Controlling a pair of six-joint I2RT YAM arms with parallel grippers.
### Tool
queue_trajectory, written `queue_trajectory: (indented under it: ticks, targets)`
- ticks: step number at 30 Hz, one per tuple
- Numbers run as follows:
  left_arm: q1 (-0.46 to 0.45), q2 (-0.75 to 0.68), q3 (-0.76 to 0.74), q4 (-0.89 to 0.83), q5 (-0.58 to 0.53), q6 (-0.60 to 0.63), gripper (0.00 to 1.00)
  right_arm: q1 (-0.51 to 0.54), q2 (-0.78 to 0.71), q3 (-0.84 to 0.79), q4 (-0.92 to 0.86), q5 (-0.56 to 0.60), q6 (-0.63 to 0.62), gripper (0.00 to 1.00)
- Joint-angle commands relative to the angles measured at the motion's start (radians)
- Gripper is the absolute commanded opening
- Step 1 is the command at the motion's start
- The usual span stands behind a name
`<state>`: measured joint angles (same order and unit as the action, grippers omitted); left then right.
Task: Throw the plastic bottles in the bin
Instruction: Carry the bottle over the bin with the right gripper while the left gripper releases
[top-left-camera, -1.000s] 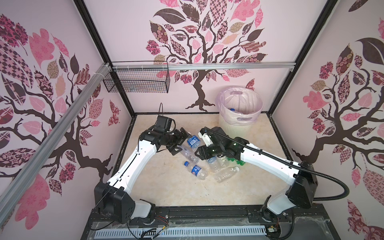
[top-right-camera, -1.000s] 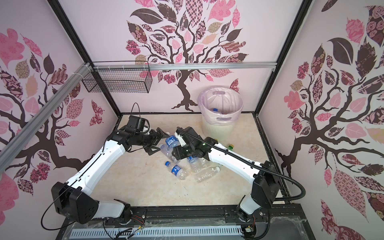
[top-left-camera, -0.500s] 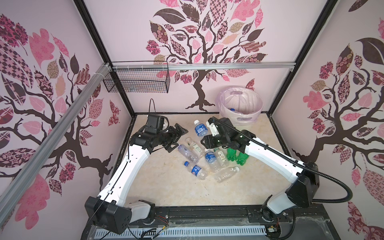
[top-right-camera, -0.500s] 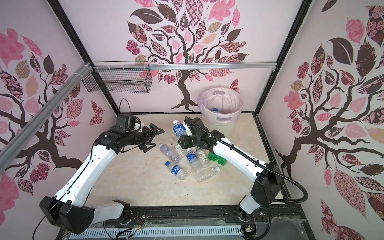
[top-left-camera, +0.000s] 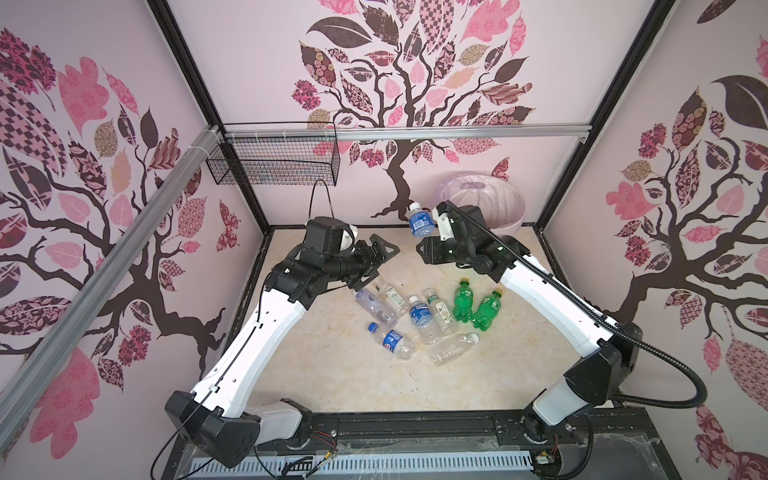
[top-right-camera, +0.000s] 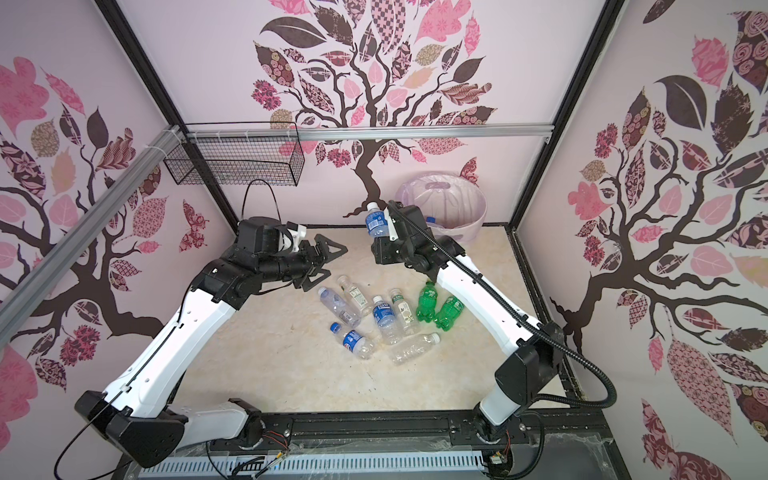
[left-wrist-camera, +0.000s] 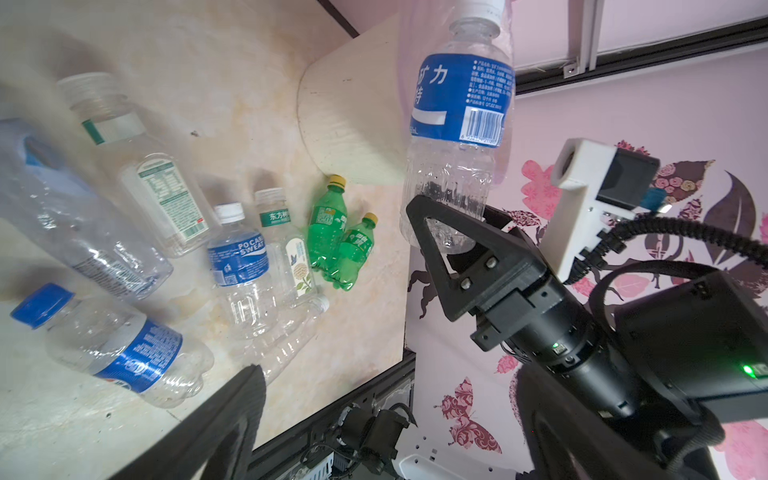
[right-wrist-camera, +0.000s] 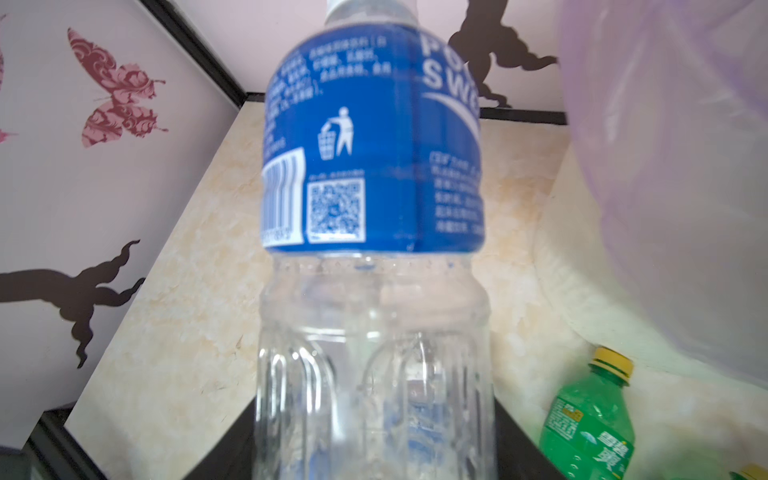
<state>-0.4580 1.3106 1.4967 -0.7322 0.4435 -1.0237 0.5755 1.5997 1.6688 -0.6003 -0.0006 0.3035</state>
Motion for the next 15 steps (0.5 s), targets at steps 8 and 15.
queue_trajectory:
  ticks: [8,15]
  targets:
    - [-0.092,0.121,0.219,0.025,-0.044,0.044,0.97,-0.063,0.026,0.245,-0.046,0.193,-0.06,0.44]
    - [-0.137,0.231,0.408,0.017,-0.077,0.065,0.97,-0.098,0.06,0.407,-0.037,0.305,-0.071,0.45]
